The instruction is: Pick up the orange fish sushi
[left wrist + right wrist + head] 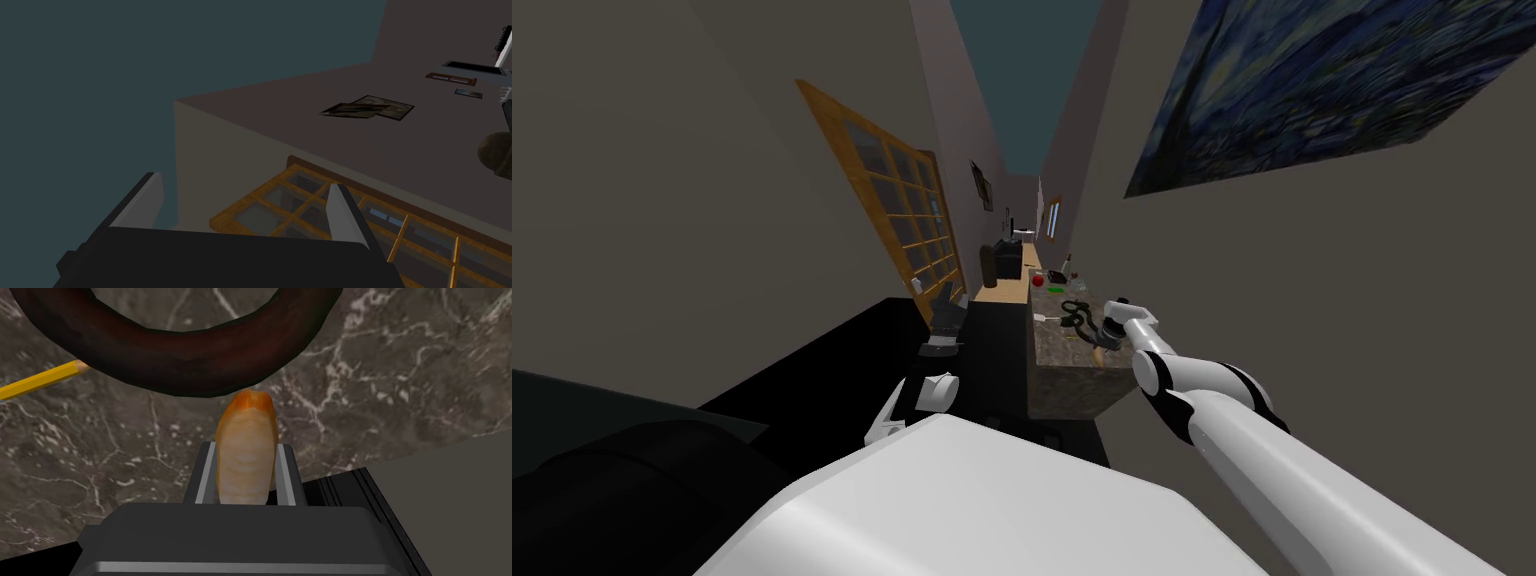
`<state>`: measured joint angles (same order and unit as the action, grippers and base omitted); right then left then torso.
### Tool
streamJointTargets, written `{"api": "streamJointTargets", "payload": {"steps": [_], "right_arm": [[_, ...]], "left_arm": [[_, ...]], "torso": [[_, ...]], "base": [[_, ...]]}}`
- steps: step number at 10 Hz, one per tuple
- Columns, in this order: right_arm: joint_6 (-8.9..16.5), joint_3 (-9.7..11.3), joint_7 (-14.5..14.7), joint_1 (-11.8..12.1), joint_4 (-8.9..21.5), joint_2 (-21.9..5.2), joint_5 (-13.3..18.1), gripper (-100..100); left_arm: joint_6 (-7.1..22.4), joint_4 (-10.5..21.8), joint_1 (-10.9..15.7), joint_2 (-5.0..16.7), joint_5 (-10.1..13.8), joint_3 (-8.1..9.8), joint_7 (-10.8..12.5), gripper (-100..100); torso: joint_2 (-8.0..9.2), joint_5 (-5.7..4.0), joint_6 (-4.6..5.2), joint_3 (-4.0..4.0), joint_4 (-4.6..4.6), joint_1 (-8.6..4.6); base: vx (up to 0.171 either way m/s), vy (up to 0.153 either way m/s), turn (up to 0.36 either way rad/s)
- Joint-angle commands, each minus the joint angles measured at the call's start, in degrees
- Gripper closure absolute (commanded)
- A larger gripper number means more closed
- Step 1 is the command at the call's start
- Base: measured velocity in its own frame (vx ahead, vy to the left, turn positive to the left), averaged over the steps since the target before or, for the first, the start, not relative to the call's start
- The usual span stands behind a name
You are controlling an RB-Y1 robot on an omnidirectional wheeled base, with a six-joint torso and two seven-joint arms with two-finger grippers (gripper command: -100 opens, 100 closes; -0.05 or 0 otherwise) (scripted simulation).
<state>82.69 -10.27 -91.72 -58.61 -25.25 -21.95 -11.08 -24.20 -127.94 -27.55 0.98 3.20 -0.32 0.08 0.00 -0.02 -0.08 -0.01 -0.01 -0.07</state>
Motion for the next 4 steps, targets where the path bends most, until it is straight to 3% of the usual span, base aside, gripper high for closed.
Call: {"api": "streamJointTargets", "payload": {"steps": [1, 3, 4], "right_arm": [[2.4, 0.1, -0.8, 0.8, -2.9, 0.3, 0.0, 100], [2.2, 0.1, -0.7, 0.7, -3.1, 0.2, 0.0, 100], [2.3, 0.1, -0.7, 0.7, -3.2, 0.2, 0.0, 0]], "left_arm": [[0.0, 0.0, 0.0, 0.0, 0.0, 0.00, 0.0, 0], [0.0, 0.0, 0.0, 0.0, 0.0, 0.00, 0.0, 0], [0.0, 0.0, 0.0, 0.0, 0.0, 0.00, 0.0, 0]], "torso": [[0.00, 0.00, 0.00, 0.00, 0.00, 0.00], [0.07, -0.01, 0.04, 0.04, 0.01, 0.03], [0.01, -0.01, 0.04, 0.01, -0.01, 0.06]], "base": [[-0.042, -0.035, 0.042], [-0.017, -0.007, -0.003], [0.000, 0.000, 0.000]]}}
